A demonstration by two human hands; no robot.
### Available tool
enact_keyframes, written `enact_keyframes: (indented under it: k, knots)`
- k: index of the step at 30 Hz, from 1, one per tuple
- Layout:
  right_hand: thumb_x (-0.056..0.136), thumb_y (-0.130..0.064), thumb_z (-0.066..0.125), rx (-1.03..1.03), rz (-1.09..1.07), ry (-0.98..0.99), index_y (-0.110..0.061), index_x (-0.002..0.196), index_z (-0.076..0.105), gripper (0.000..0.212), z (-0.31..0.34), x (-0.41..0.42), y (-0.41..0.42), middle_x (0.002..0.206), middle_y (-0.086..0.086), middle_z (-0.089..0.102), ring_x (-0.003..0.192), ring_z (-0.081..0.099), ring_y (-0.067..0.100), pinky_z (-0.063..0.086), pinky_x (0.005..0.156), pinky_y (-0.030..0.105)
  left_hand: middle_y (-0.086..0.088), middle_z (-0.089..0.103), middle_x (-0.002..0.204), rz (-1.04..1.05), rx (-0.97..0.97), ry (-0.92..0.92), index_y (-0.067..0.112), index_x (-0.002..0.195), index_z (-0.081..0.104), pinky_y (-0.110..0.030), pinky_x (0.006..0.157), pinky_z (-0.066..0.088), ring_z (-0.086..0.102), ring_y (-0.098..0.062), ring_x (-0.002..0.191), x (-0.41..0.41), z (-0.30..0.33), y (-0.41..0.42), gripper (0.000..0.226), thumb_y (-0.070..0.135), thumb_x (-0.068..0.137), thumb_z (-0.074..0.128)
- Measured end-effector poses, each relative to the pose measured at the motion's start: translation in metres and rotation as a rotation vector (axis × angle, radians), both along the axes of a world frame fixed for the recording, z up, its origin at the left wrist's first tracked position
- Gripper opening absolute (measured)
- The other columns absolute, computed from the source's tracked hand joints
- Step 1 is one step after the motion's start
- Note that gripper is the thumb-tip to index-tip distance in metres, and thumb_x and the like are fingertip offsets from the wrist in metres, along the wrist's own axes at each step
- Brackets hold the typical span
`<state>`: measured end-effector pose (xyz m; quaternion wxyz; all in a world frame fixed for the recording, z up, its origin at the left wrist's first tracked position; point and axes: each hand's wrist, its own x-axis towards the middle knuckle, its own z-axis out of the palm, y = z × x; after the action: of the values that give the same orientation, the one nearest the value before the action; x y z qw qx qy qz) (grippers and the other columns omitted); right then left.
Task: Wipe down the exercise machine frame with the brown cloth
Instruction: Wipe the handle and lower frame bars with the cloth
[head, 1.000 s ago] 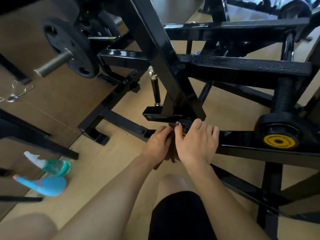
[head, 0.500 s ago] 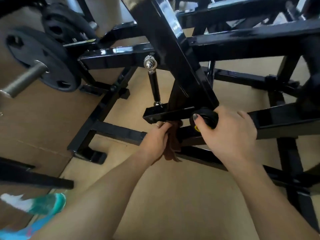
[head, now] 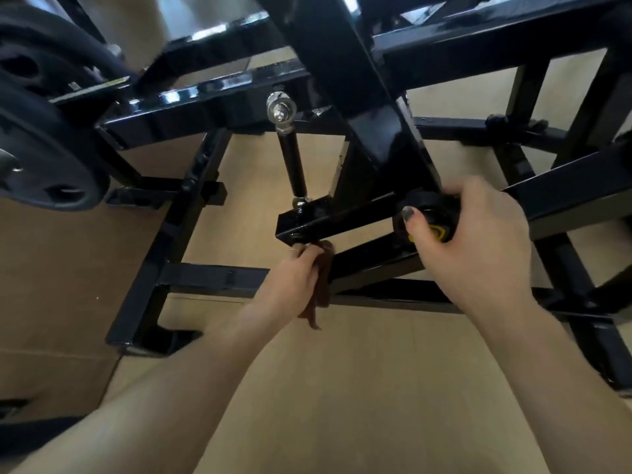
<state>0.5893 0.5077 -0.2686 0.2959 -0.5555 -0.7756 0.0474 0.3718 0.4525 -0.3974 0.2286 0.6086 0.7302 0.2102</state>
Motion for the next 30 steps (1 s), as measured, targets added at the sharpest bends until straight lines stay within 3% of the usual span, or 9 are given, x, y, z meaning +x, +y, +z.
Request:
enact_keyframes:
  k: [3,6,10,14,16,19,21,24,30]
  knots:
    - [0.093,-0.032,0.063,0.237,0.112,0.064,-0.007,0.119,0.059,0.037,-0.016,-0.02,-0.021,0.115,0.011,0.062,0.112,0.055,0.027,0.039,0.103,0.041,-0.004,0.047,0.138,-0.058,0.145,-0.019,0.019,0.141,0.051,-0.043,0.09,0.056,0.063,-0.026,0.104,0.018,0.005,-0.002,0.033,0.021,0.109,0.046]
    - [0.094,-0.018,0.057,0.35,0.343,-0.027,-0.006,0.112,0.065,0.023,-0.035,-0.048,-0.031,0.112,0.012,0.067,0.111,0.061,0.031,0.035,0.114,0.046,-0.005,0.048,0.139,-0.081,0.136,0.091,0.02,0.147,0.046,-0.043,0.091,0.054,0.062,-0.026,0.105,0.008,-0.004,-0.002,0.038,0.026,0.109,0.046]
    - [0.096,-0.019,0.047,0.205,0.606,-0.31,-0.009,0.109,0.065,0.025,-0.064,-0.077,-0.028,0.104,0.012,0.066,0.102,0.062,0.032,0.047,0.105,0.047,-0.003,0.047,0.147,-0.11,0.062,0.355,0.019,0.15,0.04,-0.027,0.102,0.048,0.059,-0.017,0.114,-0.024,-0.033,-0.02,0.052,0.024,0.102,0.059]
    - [0.106,-0.029,0.044,-0.01,0.583,-0.724,-0.018,0.12,0.058,0.023,-0.098,-0.088,-0.008,0.115,0.008,0.062,0.111,0.059,0.029,0.044,0.103,0.043,-0.001,0.042,0.152,-0.136,0.088,0.362,0.022,0.15,0.043,-0.029,0.098,0.054,0.06,-0.017,0.112,-0.033,-0.045,-0.026,0.061,0.025,0.095,0.071]
    - [0.105,-0.029,0.045,-0.018,0.551,-0.874,-0.016,0.116,0.058,0.021,-0.108,-0.094,0.0,0.106,0.009,0.063,0.099,0.061,0.029,0.045,0.09,0.043,0.0,0.043,0.151,-0.13,0.097,0.34,0.024,0.149,0.044,-0.029,0.093,0.057,0.062,-0.015,0.105,-0.034,-0.046,-0.026,0.06,0.025,0.095,0.071]
    - [0.103,-0.023,0.048,-0.05,0.566,-0.907,-0.017,0.107,0.058,0.013,-0.111,-0.112,0.014,0.083,0.003,0.056,0.07,0.053,0.022,0.033,0.059,0.035,0.002,0.041,0.15,-0.155,0.071,0.35,0.025,0.15,0.041,-0.029,0.091,0.058,0.06,-0.014,0.107,-0.039,-0.045,-0.024,0.065,0.024,0.093,0.073]
    - [0.104,-0.018,0.048,-0.099,0.611,-0.967,-0.018,0.111,0.058,0.013,-0.113,-0.122,0.024,0.075,0.001,0.046,0.064,0.046,0.019,0.023,0.05,0.033,0.004,0.043,0.147,-0.146,0.07,0.335,0.026,0.148,0.042,-0.03,0.094,0.057,0.061,-0.015,0.11,-0.042,-0.044,-0.022,0.059,0.024,0.096,0.069]
    - [0.104,-0.018,0.049,-0.055,0.654,-1.022,-0.019,0.123,0.057,0.021,-0.121,-0.124,0.031,0.072,0.001,0.046,0.064,0.047,0.021,0.023,0.049,0.034,0.004,0.053,0.139,-0.037,0.084,0.219,0.025,0.143,0.049,-0.028,0.096,0.056,0.063,-0.014,0.108,-0.04,-0.04,-0.02,0.037,0.028,0.106,0.052]
    - [0.106,-0.021,0.043,-0.036,0.731,-1.013,-0.022,0.136,0.055,0.033,-0.13,-0.123,0.033,0.073,0.002,0.048,0.06,0.042,0.024,0.023,0.051,0.035,0.002,0.056,0.135,0.057,0.035,0.261,0.024,0.141,0.05,-0.022,0.095,0.046,0.06,-0.014,0.111,-0.048,-0.039,-0.021,0.034,0.025,0.106,0.049]
